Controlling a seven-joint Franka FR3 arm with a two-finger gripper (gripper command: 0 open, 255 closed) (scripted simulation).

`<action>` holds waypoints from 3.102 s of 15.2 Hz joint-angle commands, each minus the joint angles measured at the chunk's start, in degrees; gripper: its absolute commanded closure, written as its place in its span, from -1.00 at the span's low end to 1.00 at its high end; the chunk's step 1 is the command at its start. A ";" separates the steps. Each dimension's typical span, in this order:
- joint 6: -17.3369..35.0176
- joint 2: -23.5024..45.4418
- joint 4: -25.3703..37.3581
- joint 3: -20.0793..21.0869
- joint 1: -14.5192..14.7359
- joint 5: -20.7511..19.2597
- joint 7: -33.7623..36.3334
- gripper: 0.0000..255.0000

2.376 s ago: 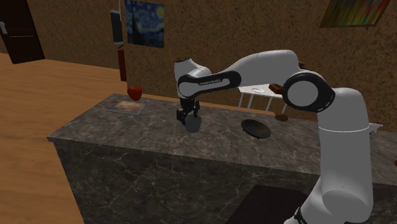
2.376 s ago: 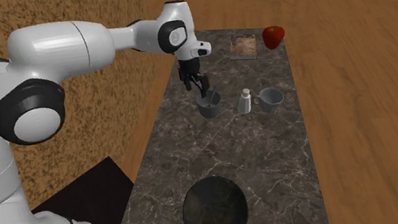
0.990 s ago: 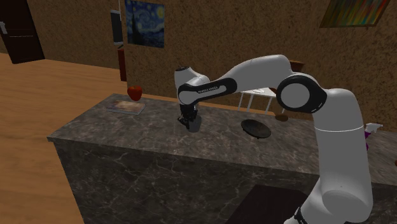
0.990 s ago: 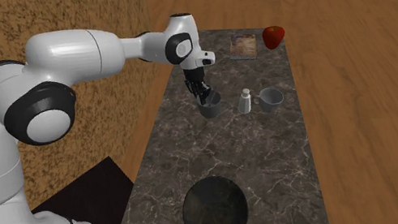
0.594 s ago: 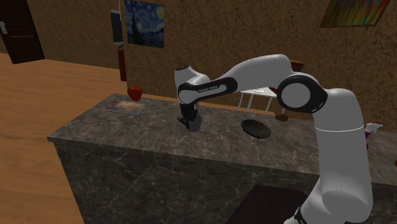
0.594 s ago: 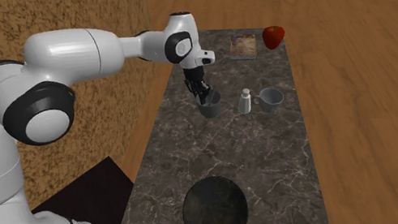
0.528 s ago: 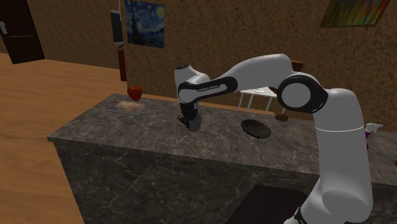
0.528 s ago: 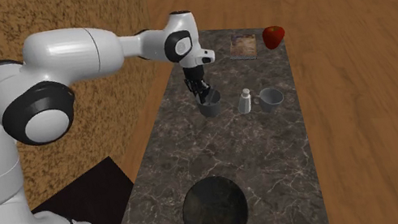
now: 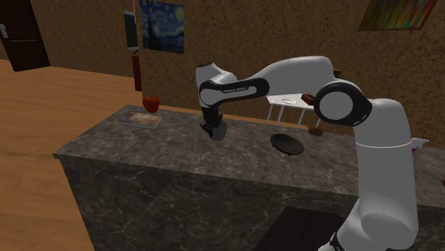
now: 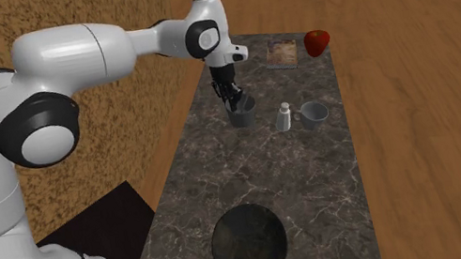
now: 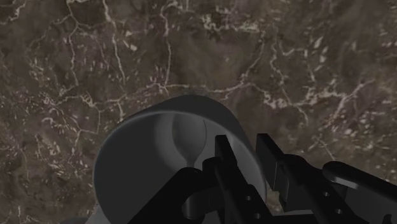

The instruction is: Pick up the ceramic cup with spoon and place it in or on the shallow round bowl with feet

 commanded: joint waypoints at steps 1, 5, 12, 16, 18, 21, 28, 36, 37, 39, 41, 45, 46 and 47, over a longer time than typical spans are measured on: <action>-1.36 -0.45 0.95 0.04 0.03 0.13 -0.30 1.00; -4.12 -0.89 3.35 0.11 0.15 0.34 -0.88 1.00; -9.19 -1.09 8.31 0.17 0.45 0.56 -1.91 1.00; -4.20 -9.65 -4.49 -0.53 -2.99 1.47 -4.59 1.00; -2.18 -13.37 -9.81 -1.09 -4.51 1.86 -6.20 1.00; 0.42 -18.49 -16.85 -2.18 -6.61 2.34 -8.88 1.00; 5.06 -28.67 -30.00 -5.72 -10.93 2.72 -15.97 1.00; 8.71 -37.66 -40.58 -11.19 -15.53 1.69 -25.03 1.00; 9.08 -38.59 -41.60 -11.95 -16.11 1.46 -26.21 1.00; 9.79 -40.29 -43.45 -13.55 -17.29 0.93 -28.62 1.00; 10.46 -41.80 -45.05 -15.22 -18.49 0.35 -31.08 1.00; 12.11 -43.32 -47.38 -17.64 -20.20 -0.60 -34.38 1.00; 12.88 -43.10 -47.95 -17.69 -20.23 -0.69 -34.22 1.00; 13.66 -42.87 -48.51 -17.74 -20.25 -0.78 -34.06 1.00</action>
